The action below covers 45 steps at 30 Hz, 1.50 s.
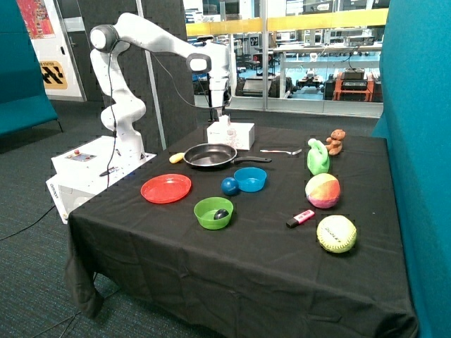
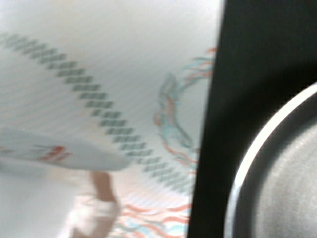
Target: Dry the plate
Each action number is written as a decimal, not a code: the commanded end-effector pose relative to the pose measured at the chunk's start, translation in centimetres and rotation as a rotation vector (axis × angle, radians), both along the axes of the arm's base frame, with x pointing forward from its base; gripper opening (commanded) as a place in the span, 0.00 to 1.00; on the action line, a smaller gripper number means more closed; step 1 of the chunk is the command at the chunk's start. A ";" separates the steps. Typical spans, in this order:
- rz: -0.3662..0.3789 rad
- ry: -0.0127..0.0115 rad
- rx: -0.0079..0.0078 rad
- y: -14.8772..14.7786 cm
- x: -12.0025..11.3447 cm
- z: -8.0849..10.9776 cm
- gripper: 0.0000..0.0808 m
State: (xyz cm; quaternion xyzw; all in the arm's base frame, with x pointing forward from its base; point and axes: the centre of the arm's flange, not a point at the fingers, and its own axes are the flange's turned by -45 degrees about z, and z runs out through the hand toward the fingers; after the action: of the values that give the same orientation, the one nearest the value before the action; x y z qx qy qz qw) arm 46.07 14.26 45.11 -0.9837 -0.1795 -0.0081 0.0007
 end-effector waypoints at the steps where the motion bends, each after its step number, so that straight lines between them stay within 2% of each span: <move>1: 0.081 0.0155 -0.0048 3.3 -0.3 2.0 0.57; 9: 0.121 0.0154 -0.0051 3.7 -2.7 3.4 0.58; 11: 0.128 0.0154 -0.0052 4.0 -3.5 3.4 0.63; 12: 0.128 0.0154 -0.0052 4.0 -3.7 3.4 0.61; 15: 0.136 0.0154 -0.0053 4.4 -4.5 3.2 0.64; 17: 0.150 0.0154 -0.0054 4.8 -5.0 2.8 0.65; 20: 0.156 0.0153 -0.0054 5.5 -5.7 2.3 0.59; 25: 0.168 0.0153 -0.0055 6.5 -6.7 1.3 0.63; 32: 0.170 0.0153 -0.0055 7.2 -7.4 -0.4 0.58; 35: 0.161 0.0153 -0.0054 7.1 -7.5 -1.1 0.62; 37: 0.144 0.0154 -0.0053 6.8 -7.3 -1.6 0.61; 39: 0.128 0.0154 -0.0052 6.5 -7.1 -2.1 0.65; 45: 0.097 0.0155 -0.0050 5.8 -6.2 -3.4 0.61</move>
State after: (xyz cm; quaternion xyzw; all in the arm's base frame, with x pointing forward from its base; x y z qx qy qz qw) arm 39.26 20.39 43.81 -0.9699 -0.2434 -0.0010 -0.0003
